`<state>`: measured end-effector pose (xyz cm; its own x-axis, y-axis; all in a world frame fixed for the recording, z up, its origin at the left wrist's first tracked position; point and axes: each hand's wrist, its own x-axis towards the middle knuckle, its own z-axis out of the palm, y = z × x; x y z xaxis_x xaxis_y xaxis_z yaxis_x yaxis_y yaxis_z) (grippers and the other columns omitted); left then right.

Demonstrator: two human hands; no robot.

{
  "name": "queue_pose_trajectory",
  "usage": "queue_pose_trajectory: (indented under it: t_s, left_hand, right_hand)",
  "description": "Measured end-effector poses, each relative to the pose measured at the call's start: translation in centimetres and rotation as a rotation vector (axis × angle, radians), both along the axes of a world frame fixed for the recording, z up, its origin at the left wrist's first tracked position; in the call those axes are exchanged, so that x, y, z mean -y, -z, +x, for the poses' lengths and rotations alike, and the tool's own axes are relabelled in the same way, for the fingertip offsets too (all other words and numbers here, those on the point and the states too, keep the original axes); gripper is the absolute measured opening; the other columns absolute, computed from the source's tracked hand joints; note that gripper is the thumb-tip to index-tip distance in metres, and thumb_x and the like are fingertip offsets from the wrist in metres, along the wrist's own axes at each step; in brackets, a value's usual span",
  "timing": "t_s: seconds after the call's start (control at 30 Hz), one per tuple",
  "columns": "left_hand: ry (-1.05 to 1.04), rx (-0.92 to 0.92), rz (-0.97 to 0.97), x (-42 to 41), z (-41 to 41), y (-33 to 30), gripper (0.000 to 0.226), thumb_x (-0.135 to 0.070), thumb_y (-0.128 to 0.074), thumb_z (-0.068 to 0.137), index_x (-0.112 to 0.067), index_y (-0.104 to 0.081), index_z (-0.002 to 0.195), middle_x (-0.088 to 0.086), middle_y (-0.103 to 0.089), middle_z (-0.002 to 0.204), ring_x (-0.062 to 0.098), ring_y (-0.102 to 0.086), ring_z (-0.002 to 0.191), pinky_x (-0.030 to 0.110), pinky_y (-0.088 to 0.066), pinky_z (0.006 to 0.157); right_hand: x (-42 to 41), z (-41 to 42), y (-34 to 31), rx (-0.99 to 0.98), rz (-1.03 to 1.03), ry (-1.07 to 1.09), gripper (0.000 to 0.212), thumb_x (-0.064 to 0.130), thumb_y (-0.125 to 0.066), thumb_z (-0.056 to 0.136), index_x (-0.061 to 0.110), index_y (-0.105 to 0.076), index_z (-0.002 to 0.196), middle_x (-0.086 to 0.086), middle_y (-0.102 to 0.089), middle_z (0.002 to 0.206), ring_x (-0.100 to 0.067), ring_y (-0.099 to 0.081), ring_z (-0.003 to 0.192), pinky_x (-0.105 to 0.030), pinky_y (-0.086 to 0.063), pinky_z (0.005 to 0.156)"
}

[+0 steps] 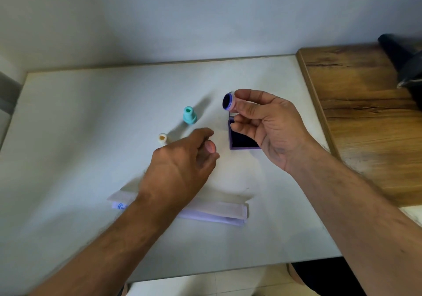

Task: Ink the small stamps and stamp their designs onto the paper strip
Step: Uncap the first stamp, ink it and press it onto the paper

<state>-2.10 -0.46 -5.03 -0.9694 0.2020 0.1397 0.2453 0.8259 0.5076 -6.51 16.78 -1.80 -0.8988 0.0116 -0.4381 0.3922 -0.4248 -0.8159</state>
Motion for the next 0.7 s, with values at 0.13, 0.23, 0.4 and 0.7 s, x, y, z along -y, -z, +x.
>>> queue_pose_trajectory:
  t_s: [0.13,0.23,0.4,0.7]
  left_hand:
    - [0.156,-0.070,-0.160,0.3,-0.2,1.0,0.026,-0.026,-0.073,0.085,-0.016,-0.073,0.109,-0.003,-0.076,0.098,0.019,-0.064,0.081,0.029,-0.053,0.072]
    - [0.149,-0.060,-0.189,0.5,-0.2,1.3,0.019,-0.026,-0.072,0.085,-0.017,-0.072,0.103,-0.002,-0.074,0.102,0.022,-0.061,0.087,0.030,-0.052,0.075]
    - [0.048,-0.023,-0.178,0.2,-0.2,1.1,0.022,-0.023,-0.075,0.083,-0.015,-0.073,0.103,0.007,-0.062,0.099,0.028,-0.061,0.092,0.033,-0.052,0.073]
    - [-0.024,0.014,-0.176,0.3,-0.4,1.4,0.027,-0.030,-0.074,0.082,-0.014,-0.073,0.104,0.006,-0.064,0.095,0.025,-0.061,0.085,0.029,-0.047,0.075]
  right_hand:
    - [0.1,0.1,0.0,-0.007,0.013,-0.018,0.021,-0.004,-0.070,0.076,0.005,-0.070,0.095,-0.009,-0.069,0.075,-0.015,-0.059,0.054,-0.025,-0.054,0.053]
    - [0.1,0.1,0.0,-0.017,0.003,-0.030,0.020,-0.006,-0.069,0.076,0.005,-0.069,0.094,-0.008,-0.069,0.074,-0.015,-0.059,0.054,-0.024,-0.053,0.052]
    - [0.3,0.2,0.1,-0.040,-0.057,-0.085,0.023,-0.012,-0.061,0.082,0.006,-0.069,0.094,-0.007,-0.069,0.076,-0.017,-0.061,0.057,-0.024,-0.052,0.052]
    - [0.6,0.5,-0.1,-0.060,-0.201,-0.187,0.027,-0.014,-0.054,0.084,0.008,-0.066,0.092,-0.004,-0.069,0.070,-0.017,-0.063,0.059,-0.024,-0.052,0.052]
